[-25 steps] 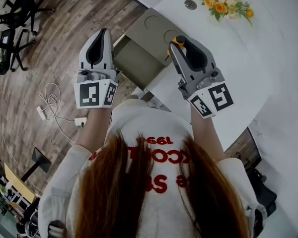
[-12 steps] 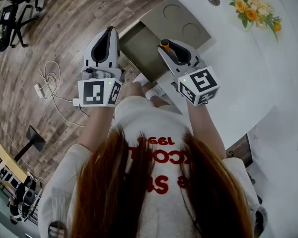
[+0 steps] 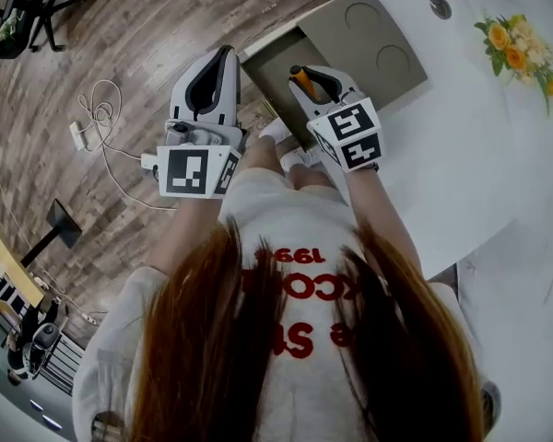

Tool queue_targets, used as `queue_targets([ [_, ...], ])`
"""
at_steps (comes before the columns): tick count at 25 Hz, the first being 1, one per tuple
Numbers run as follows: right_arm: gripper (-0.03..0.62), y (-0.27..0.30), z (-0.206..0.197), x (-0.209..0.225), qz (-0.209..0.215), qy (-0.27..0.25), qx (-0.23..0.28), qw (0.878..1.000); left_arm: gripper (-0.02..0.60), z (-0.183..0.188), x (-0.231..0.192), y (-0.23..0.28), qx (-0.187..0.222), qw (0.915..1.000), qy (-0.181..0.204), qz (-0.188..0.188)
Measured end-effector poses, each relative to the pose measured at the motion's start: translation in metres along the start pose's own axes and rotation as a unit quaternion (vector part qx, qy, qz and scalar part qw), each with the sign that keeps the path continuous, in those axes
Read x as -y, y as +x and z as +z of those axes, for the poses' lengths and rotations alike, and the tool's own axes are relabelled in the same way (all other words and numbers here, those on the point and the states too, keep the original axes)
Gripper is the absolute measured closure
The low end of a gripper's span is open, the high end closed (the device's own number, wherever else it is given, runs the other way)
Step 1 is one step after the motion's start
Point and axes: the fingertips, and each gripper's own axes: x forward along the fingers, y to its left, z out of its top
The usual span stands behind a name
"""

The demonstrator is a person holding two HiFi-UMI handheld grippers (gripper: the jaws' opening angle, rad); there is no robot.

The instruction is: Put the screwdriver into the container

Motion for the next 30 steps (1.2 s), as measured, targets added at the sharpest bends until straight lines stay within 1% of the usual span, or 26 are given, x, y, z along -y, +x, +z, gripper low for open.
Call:
queue_targets([
  [4, 0.479, 0.025, -0.026, 0.008, -0.004, -0.026, -0.059, 0.998, 0.577, -0.008, -0.009, 0.002, -0.008, 0.9998, -0.001, 0.017],
  [9, 0.480, 0.039, -0.045, 0.016, -0.008, -0.041, -0.091, 0.995, 0.577, -0.017, -0.015, 0.003, -0.014, 0.9993, -0.007, 0.034],
  [11, 0.471, 0.038, -0.045, 0.017, -0.006, -0.029, -0.084, 0.996, 0.577, -0.018, -0.017, 0.004, -0.015, 0.9992, -0.008, 0.036],
  [12, 0.475, 0.036, -0.043, 0.018, -0.007, -0.021, -0.072, 0.997, 0.577, -0.019, -0.018, 0.005, -0.015, 0.9992, -0.007, 0.037],
  [15, 0.563, 0.021, -0.020, 0.026, -0.017, 0.002, -0.013, 1.000, 0.577, -0.016, -0.024, 0.006, -0.010, 0.9990, -0.005, 0.043],
  [16, 0.577, 0.016, -0.010, 0.028, -0.022, 0.006, 0.009, 1.000, 0.577, -0.014, -0.028, 0.006, -0.008, 0.9989, -0.005, 0.046],
  [20, 0.589, -0.010, 0.036, 0.038, -0.039, 0.020, 0.094, 0.995, 0.577, -0.001, -0.041, 0.006, 0.003, 0.9985, -0.002, 0.055],
  [23, 0.589, -0.032, 0.065, 0.041, -0.047, 0.027, 0.156, 0.986, 0.577, 0.008, -0.045, 0.003, 0.016, 0.9981, 0.002, 0.059],
  [27, 0.589, -0.059, 0.103, 0.036, -0.037, 0.022, 0.245, 0.969, 0.577, 0.026, -0.050, 0.000, 0.039, 0.9972, 0.010, 0.063],
  [30, 0.589, -0.073, 0.110, 0.035, -0.047, 0.014, 0.286, 0.957, 0.577, 0.028, -0.048, -0.003, 0.052, 0.9965, 0.017, 0.063],
])
